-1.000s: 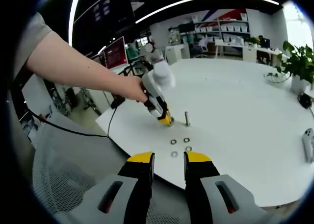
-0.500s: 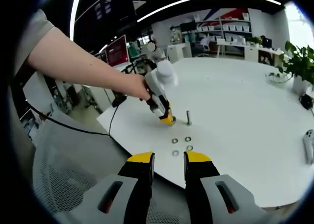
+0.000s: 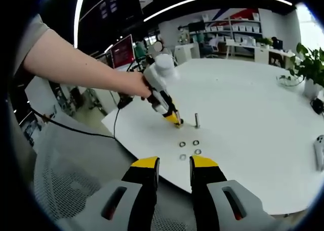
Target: Place the washer onto the threaded stud by aligning its center hole with the stud, sliding it down to the base, and recovering from edge contact or off-axis alignment until the washer reaches the visible bottom stop.
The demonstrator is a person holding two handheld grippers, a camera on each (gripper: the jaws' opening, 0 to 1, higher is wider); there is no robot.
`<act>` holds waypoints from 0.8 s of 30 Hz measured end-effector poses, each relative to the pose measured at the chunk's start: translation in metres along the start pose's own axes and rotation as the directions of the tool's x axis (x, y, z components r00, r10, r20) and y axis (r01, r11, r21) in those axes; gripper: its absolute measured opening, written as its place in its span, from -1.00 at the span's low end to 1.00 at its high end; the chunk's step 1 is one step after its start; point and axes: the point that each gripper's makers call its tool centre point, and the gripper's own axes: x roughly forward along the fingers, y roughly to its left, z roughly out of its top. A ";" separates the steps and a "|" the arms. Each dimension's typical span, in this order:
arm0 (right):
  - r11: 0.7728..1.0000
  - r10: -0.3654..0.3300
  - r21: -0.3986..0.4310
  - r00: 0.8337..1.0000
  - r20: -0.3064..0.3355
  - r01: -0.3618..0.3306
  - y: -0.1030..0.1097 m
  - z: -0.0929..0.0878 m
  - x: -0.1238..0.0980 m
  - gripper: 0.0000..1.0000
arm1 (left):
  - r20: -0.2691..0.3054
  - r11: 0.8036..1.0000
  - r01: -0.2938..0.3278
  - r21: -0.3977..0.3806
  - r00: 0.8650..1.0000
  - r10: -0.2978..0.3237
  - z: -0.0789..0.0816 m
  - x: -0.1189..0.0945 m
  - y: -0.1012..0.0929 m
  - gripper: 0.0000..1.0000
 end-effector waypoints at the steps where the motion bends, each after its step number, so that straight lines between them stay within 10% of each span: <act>1: 1.000 0.000 0.000 1.000 -0.001 0.000 0.000 0.000 0.000 -0.47 | 0.011 1.000 -0.005 -0.013 1.000 0.005 -0.001 -0.002 0.001 -0.36; 12: 1.000 -0.021 0.006 1.000 -0.011 0.021 -0.005 -0.003 0.000 -0.47 | 0.118 0.991 0.006 -0.135 0.993 0.010 -0.023 -0.033 0.000 -0.33; 24: 0.999 -0.052 0.013 0.998 -0.043 0.052 -0.011 -0.009 0.001 -0.47 | 0.319 0.949 0.054 -0.309 0.946 0.050 -0.051 -0.091 -0.014 -0.32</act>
